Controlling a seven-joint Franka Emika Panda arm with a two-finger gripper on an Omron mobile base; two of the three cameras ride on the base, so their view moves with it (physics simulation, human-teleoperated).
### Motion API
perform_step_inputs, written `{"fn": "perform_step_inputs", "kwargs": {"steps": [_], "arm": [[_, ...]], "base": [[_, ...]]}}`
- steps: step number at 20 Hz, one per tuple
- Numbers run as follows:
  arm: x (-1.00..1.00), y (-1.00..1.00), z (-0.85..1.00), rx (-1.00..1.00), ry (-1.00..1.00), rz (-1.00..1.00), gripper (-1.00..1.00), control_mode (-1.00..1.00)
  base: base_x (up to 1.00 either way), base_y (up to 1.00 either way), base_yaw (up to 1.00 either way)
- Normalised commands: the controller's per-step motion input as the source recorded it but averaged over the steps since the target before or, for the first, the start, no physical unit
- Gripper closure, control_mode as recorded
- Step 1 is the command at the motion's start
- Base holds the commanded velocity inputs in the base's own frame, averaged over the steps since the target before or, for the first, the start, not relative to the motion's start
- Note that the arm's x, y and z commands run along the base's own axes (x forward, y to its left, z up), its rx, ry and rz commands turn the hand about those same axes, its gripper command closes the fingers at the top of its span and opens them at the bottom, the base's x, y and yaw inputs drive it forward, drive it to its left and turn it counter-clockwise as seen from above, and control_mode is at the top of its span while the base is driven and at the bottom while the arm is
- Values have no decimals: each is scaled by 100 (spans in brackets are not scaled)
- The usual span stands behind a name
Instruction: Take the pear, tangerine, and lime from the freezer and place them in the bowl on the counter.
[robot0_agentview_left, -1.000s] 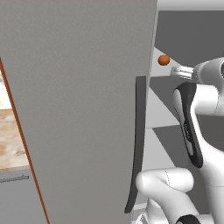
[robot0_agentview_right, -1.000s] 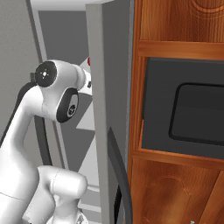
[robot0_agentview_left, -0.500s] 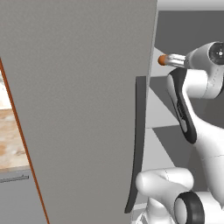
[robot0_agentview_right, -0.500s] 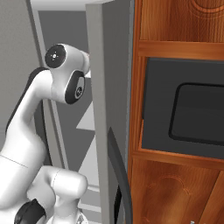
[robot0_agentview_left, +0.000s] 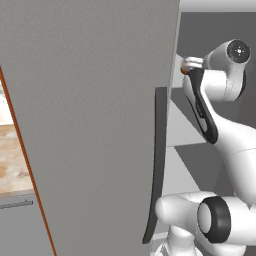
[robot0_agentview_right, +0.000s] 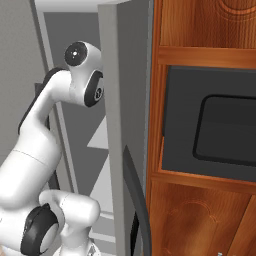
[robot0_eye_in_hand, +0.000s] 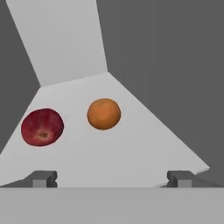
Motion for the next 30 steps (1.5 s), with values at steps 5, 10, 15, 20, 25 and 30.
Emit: {"fn": "perform_step_inputs", "kwargs": {"steps": [5,10,15,20,25,30], "arm": [[42,0,-13,0,2,4,-100,-100],[33,0,-25,0,0,2,-100,-100],[24,0,-9,0,0,0,-100,-100],[7,0,0,0,0,0,-100,-100],[30,0,0,0,0,0,-100,-100],[28,-5,0,0,0,0,-100,-100]], "base": [[0,0,0],[0,0,0],[0,0,0],[0,0,0],[0,0,0],[0,0,0]]}}
